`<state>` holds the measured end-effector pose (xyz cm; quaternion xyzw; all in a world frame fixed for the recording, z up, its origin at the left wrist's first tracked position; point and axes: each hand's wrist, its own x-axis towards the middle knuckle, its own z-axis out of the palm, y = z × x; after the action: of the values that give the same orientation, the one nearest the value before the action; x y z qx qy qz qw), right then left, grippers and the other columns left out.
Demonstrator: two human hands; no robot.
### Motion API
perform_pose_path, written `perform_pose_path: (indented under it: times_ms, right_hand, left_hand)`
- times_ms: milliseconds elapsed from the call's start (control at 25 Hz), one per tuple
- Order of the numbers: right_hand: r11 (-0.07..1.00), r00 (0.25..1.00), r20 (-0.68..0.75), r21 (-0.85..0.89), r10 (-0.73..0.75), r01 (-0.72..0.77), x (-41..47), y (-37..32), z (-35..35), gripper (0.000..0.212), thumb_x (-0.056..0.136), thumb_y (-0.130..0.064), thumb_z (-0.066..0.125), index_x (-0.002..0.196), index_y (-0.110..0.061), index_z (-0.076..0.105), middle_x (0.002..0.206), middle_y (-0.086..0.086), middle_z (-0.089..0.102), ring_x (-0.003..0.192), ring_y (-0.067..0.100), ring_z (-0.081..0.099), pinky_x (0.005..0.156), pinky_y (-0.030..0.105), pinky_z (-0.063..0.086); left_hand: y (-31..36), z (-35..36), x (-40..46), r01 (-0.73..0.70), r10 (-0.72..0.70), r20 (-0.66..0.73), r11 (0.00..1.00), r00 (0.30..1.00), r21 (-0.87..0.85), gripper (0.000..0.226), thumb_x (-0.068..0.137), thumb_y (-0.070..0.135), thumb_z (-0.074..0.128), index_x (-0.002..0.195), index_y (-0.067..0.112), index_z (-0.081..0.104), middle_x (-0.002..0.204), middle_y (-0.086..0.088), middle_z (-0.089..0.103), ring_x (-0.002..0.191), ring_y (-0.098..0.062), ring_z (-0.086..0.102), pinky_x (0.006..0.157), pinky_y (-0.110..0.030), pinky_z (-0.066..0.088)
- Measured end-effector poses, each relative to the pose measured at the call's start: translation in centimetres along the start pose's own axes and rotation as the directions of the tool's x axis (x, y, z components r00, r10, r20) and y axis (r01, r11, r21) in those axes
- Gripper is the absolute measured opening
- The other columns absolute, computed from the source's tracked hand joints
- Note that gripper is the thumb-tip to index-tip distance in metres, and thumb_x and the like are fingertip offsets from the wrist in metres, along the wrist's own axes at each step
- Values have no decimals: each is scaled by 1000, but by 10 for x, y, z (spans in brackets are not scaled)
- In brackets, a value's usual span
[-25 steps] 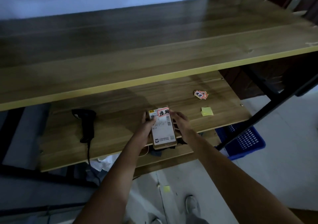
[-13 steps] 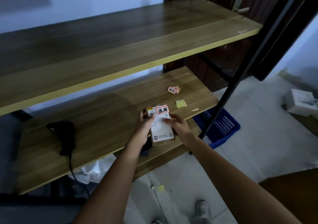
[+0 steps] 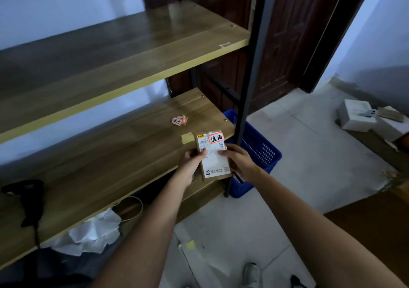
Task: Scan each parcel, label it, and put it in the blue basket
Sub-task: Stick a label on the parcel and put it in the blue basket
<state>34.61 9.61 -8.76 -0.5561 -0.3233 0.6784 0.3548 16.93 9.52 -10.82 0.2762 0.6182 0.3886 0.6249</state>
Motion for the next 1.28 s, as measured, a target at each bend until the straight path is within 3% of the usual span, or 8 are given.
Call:
perform_pose_path:
  times_ms: [240,440,600,720,920,1040,1280]
  right_hand:
    - [1000,1000,-19,25,16,-16,7,-28,-99,33,82,-14,72,114,-19,63,108,8,69,96,24,70,85,41,58]
    - [999,995,-94,-13,-33,32,28,-57,-168,37,80,-18,76,114,-12,62,102,8,70,88,21,69,80,36,59]
    - [997,985,-165,-74,-48,36,46,-76,-200,32,80,-24,76,108,-14,63,92,4,69,78,16,67,68,26,58]
    - [996,982,-186,-85,-45,29,65,-88,-215,29,83,-22,73,108,-13,63,86,0,67,74,13,66,61,22,58]
    - [992,970,-239,-129,-35,4,103,-102,-232,17,89,-19,63,104,-12,64,81,0,66,75,16,65,81,35,57]
    - [988,963,-269,-151,-35,-6,138,-110,-241,18,88,-18,64,105,-11,64,81,1,66,73,16,65,73,31,58]
    - [983,952,-305,-170,17,-73,208,-119,-251,26,89,-14,61,113,-6,63,99,14,69,90,28,68,87,45,57]
  left_hand:
    - [0,101,23,27,-28,15,999,1000,28,50,83,26,74,126,11,55,118,-12,69,104,-27,68,90,-44,55]
    - [10,179,50,34,-34,21,999,999,25,46,88,24,69,129,7,54,118,-15,68,99,-27,68,72,-34,57]
    - [19,222,71,52,-51,-21,998,998,36,51,88,27,69,132,10,50,119,-13,68,99,-27,68,80,-40,59]
    - [26,241,94,50,-48,-46,997,998,53,42,90,27,66,127,11,54,115,-11,69,98,-26,68,87,-43,57]
    - [36,262,134,57,-56,-15,995,998,76,36,93,28,61,126,13,56,115,-10,69,96,-24,68,82,-38,57]
    - [40,273,168,52,-52,-5,995,999,83,34,95,28,58,125,12,58,115,-11,69,97,-24,68,85,-37,56]
    - [49,287,237,96,-97,4,990,995,106,33,96,25,57,124,7,60,118,-13,68,105,-28,67,93,-43,54]
